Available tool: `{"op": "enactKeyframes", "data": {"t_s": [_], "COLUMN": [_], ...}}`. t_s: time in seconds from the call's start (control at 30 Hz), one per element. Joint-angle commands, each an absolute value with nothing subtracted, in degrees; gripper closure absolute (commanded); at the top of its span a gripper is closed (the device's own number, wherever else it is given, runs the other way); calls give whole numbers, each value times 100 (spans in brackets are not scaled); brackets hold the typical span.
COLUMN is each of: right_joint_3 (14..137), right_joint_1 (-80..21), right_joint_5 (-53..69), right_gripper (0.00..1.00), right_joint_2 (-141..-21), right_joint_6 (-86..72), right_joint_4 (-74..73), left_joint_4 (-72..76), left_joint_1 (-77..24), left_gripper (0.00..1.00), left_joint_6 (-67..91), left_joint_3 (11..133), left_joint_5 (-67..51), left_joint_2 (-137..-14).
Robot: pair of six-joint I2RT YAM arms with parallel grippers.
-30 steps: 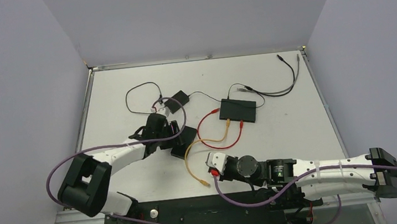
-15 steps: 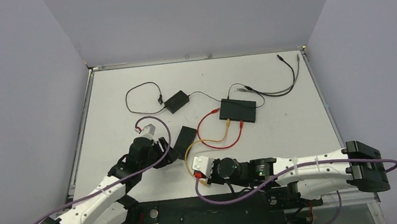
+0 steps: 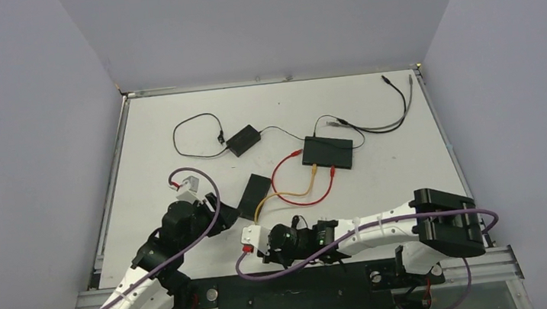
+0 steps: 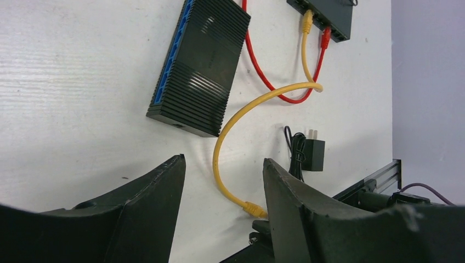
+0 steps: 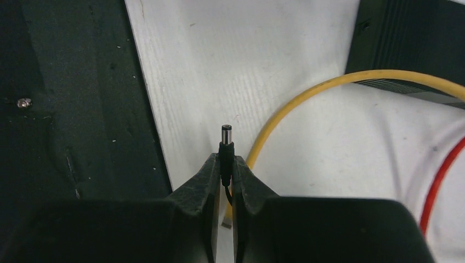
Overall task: Insert the plug into the switch port
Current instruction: Adjust the switch port at the center of the board.
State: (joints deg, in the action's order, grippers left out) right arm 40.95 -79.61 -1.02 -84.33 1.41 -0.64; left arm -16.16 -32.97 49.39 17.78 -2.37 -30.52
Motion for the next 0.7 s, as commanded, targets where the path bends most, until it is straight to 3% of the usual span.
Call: {"op": "enactKeyframes", "data": {"t_s": [0.0,0.23,0.67], "right_joint_3": [4384,4646,4052], "right_joint_1": [-8006,-7916,-6737], "right_joint_5": [284,69,-1105], "right_gripper": [100,100,100], "right_joint_2": [-8858,-9560,-9674], "right_joint_6": [-436,-812,-2172], "right_joint_4": [606,487,280], "left_joint_4": [-1992,-1991,-1660], "left_joint_1": [-3315,-3313,-3141], "left_gripper": [48,48,48], "left_joint_6": [4925,4778,4308], "left_joint_3": [2072,2135,2438], "left_joint_5": [-49,224,221], "left_joint_2": [-2964,-3074,-3723]}}
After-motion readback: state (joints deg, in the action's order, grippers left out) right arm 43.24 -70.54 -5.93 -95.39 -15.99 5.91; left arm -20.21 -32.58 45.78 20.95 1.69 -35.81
